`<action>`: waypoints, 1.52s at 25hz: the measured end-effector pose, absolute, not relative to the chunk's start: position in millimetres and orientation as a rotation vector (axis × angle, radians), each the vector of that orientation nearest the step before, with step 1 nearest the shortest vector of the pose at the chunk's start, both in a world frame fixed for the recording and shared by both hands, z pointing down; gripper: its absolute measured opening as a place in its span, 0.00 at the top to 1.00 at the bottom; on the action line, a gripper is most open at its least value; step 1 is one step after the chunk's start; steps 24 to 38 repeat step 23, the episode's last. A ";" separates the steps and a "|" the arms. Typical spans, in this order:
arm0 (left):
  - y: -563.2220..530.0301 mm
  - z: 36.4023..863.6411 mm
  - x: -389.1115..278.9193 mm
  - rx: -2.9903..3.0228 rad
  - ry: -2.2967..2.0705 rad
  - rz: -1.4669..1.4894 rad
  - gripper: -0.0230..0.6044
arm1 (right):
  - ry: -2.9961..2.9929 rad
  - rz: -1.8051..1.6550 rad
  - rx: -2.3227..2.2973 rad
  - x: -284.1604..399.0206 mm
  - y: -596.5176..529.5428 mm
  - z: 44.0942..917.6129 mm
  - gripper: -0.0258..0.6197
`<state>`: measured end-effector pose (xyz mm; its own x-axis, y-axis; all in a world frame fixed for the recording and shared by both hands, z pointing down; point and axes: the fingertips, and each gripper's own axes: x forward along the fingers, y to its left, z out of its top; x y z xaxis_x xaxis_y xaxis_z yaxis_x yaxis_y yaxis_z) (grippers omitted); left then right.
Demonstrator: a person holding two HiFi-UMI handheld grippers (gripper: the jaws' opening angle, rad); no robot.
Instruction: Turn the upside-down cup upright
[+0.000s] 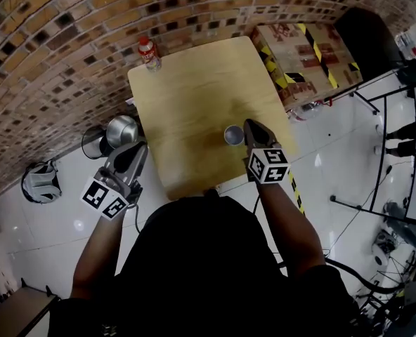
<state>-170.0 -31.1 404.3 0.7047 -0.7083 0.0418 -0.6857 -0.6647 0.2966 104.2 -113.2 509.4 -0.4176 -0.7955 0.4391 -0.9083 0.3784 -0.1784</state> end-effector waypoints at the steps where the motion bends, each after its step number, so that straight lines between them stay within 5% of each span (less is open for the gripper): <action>1: -30.9 404.4 -168.2 2.628 -1.095 -0.106 0.96 | -2.362 0.582 1.521 109.9 -112.5 509.6 0.96; 38: -16.5 406.2 -132.5 2.693 -0.995 -0.031 0.96 | -2.337 0.583 1.573 139.5 -86.0 515.2 0.96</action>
